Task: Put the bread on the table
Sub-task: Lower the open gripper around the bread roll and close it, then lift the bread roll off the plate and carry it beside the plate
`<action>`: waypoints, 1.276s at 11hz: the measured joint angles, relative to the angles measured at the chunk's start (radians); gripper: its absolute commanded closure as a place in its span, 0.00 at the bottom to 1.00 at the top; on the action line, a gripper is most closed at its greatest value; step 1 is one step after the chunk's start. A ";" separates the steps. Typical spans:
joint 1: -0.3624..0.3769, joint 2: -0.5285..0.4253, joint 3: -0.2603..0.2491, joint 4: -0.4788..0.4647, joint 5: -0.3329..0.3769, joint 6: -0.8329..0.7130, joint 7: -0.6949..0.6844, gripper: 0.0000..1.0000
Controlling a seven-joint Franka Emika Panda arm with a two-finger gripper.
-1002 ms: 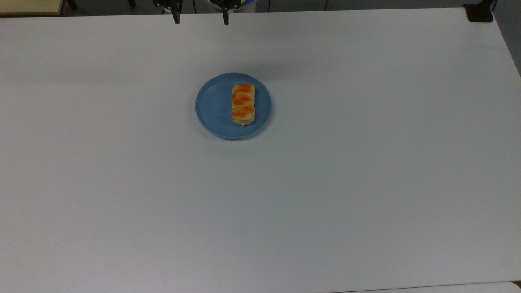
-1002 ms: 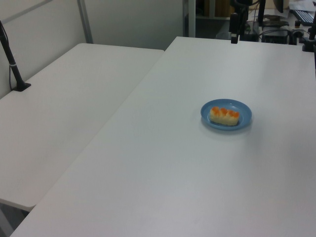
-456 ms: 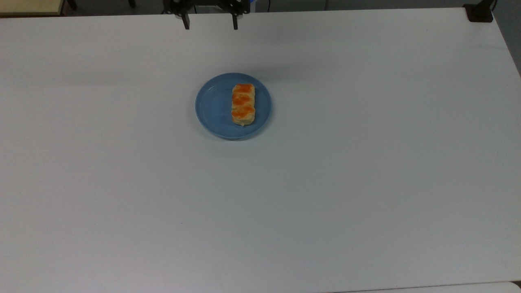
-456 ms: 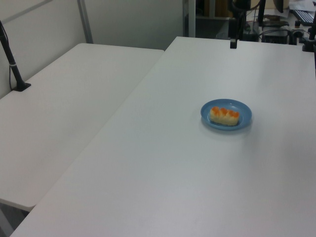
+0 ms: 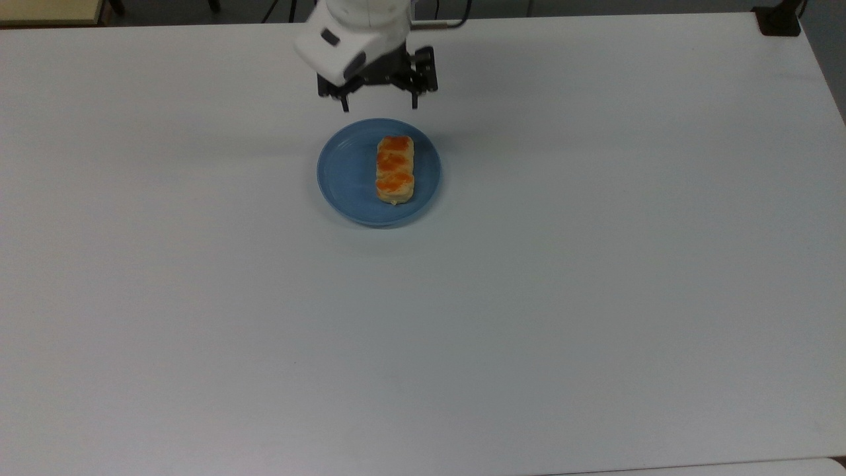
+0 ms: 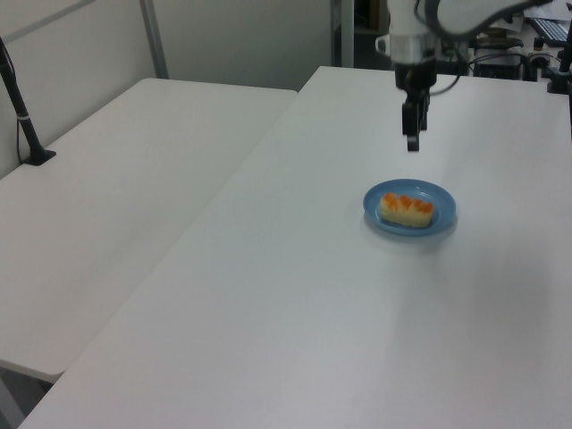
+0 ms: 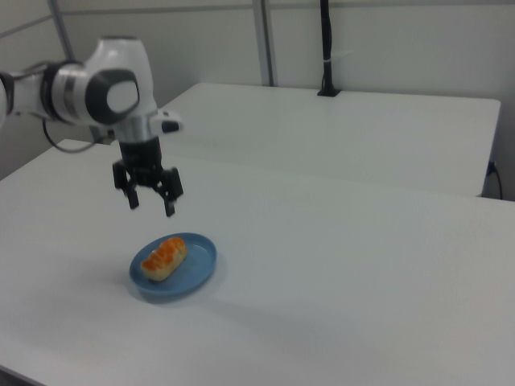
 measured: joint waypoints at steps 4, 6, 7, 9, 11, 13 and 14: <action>0.027 0.098 -0.002 -0.113 -0.058 0.199 0.010 0.00; 0.041 0.146 -0.002 -0.126 -0.080 0.269 0.039 0.00; 0.052 0.169 -0.002 -0.129 -0.103 0.297 0.071 0.01; 0.066 0.188 -0.002 -0.130 -0.114 0.314 0.115 0.44; 0.071 0.188 -0.003 -0.130 -0.114 0.314 0.133 0.68; 0.071 0.186 -0.004 -0.129 -0.114 0.314 0.134 0.75; 0.071 0.183 -0.004 -0.129 -0.114 0.314 0.134 0.75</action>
